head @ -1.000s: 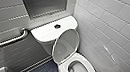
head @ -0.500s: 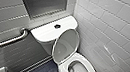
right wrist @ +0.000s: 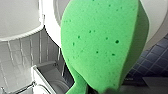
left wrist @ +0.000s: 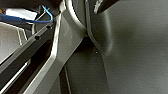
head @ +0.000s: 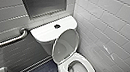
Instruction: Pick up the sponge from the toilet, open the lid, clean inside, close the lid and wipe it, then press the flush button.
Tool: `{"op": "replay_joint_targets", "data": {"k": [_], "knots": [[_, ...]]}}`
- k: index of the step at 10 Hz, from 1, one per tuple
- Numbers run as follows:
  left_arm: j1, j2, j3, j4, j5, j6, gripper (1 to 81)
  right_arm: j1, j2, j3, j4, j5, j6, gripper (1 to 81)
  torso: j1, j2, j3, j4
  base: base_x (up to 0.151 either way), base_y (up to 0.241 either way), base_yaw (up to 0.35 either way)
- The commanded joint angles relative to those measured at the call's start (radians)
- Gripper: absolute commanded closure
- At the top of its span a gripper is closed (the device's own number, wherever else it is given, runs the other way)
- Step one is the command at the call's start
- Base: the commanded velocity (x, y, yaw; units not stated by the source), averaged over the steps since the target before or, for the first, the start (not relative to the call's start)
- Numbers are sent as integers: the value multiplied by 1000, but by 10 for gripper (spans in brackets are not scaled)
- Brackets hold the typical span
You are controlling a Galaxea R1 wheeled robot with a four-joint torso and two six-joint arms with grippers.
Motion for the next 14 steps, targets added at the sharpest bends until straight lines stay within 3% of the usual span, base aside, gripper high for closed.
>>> {"op": "replay_joint_targets", "data": {"k": [1, 4, 7, 9, 11, 12, 14], "knots": [[5, -17, 26, 3, 75, 5, 10, 264, 92, -3, 4, -287, 38, 811, 0, 0, 0, 0, 0, 0, 0], [0, -19, 23, 2, 77, 5, 10, 359, 262, -132, 2, -379, 47, 811, 0, -1, 0, 0, 0, 0, 0], [-1, -17, 21, 0, 77, 3, 10, 446, 415, -273, 5, -381, 48, 811, 0, -1, 0, 0, 0, 0, 0], [-1, -17, 21, 0, 77, 3, 10, 466, 522, -372, -2, -347, 45, 811, 0, -1, 0, 0, 0, 0, 0], [-2, -19, 18, 0, 77, 3, 10, 465, 600, -451, 7, -209, 56, 811, 0, 0, 0, 0, 0, 0, 0], [-3, -19, 18, 0, 77, 3, 10, 476, 658, -501, 4, -192, 91, 811, 0, 0, 0, 0, 0, 0, 0], [-3, -23, 18, -1, 77, 3, 10, 493, 761, -589, 5, -194, 97, 811, 0, 0, 0, 0, 0, 0, 0]]}}
